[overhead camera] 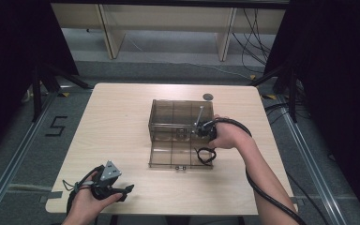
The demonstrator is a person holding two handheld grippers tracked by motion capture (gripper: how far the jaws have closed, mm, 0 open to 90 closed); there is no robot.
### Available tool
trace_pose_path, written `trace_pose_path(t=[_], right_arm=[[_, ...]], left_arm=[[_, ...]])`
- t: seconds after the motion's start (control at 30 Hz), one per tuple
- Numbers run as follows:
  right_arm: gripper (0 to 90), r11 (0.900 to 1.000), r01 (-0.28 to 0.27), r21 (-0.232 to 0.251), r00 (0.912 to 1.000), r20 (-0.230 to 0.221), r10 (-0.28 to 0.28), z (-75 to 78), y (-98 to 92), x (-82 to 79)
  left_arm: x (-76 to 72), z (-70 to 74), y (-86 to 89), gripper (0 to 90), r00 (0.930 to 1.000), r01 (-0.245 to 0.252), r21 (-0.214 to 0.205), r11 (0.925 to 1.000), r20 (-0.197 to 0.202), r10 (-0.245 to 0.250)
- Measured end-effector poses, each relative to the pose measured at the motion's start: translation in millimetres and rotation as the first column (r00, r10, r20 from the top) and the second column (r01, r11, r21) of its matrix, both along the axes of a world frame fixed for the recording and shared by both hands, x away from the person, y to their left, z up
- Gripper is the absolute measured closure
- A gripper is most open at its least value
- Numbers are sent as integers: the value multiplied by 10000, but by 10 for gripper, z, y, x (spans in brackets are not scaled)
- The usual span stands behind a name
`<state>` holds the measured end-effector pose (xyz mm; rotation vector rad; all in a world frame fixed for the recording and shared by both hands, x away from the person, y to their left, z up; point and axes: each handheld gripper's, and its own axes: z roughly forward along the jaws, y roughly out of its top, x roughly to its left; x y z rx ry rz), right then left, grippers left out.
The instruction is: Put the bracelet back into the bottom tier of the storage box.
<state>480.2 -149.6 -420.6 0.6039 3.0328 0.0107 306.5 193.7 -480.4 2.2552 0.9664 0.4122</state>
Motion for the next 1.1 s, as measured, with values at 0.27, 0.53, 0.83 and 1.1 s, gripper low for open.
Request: trace_pose_path(t=[0.27, 0.53, 0.83, 1.1], right_arm=[[851, 9997, 199, -116, 9996, -211, -202, -25, 37, -16], [851, 9995, 321, -41, 9987, -387, -323, -49, 71, -26], [851, 9994, -276, -208, 9993, -245, 271, -111, 61, 18], [851, 9998, 50, -168, 9985, -541, -59, -135, 99, -7]], left_arm=[[0, 0, -1, 300, 10000, 3, 0, 10000, 0, -3], [0, 0, 1, 300, 10000, 5, -1, 10000, -9, -5], [2, -2, 1, 300, 10000, -14, -15, 10000, -12, 14], [-2, -11, -6, 300, 9999, -138, -172, 9998, -105, 136]])
